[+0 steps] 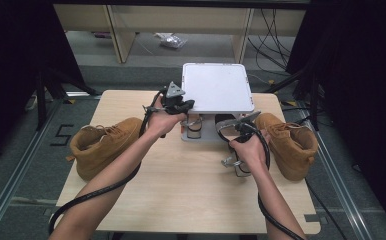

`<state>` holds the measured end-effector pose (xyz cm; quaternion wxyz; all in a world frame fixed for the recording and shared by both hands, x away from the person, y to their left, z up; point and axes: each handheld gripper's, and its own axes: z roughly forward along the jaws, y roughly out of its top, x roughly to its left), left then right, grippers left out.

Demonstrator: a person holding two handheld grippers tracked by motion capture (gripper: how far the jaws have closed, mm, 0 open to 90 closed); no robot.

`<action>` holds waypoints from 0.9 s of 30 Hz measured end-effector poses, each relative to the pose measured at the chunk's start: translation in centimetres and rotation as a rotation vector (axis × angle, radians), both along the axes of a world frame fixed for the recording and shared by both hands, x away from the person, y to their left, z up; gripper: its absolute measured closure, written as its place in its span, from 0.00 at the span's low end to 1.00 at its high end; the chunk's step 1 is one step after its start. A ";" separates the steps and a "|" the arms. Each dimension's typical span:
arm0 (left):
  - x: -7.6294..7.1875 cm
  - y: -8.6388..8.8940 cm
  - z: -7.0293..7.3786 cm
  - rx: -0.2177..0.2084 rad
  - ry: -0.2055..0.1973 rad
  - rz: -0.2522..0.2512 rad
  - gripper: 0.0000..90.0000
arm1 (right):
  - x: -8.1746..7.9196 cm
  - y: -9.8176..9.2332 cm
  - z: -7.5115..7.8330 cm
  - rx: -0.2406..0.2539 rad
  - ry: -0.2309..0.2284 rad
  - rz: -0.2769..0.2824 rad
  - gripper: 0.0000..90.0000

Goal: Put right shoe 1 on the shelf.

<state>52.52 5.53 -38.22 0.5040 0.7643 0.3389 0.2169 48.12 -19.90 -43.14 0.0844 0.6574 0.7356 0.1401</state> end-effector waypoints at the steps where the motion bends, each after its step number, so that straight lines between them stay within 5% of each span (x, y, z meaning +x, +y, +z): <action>1: 0.0 0.0 0.0 0.001 0.000 0.000 1.00 | 0.2 0.2 -0.2 0.008 -0.002 -0.024 0.48; 8: 0.0 0.0 0.0 0.001 0.001 0.000 1.00 | 1.1 0.6 -0.7 -0.010 0.008 -0.020 0.48; 9: 0.0 0.0 0.0 0.001 0.001 0.000 1.00 | 1.0 1.0 -0.8 0.004 0.004 -0.064 0.48; 10: 0.0 0.0 0.0 0.001 0.001 -0.001 1.00 | 1.2 0.7 -0.8 -0.017 -0.003 -0.020 0.48; 14: 0.0 0.0 0.0 0.000 0.001 -0.003 1.00 | 1.6 1.0 -1.1 -0.018 0.004 -0.031 0.48; 22: 0.0 0.0 0.0 0.003 0.001 -0.005 1.00 | 2.2 1.8 -2.1 -0.016 0.023 -0.092 0.48; 27: 0.0 0.0 0.0 0.003 0.002 -0.004 1.00 | 2.4 1.8 -2.7 -0.026 0.018 -0.050 0.48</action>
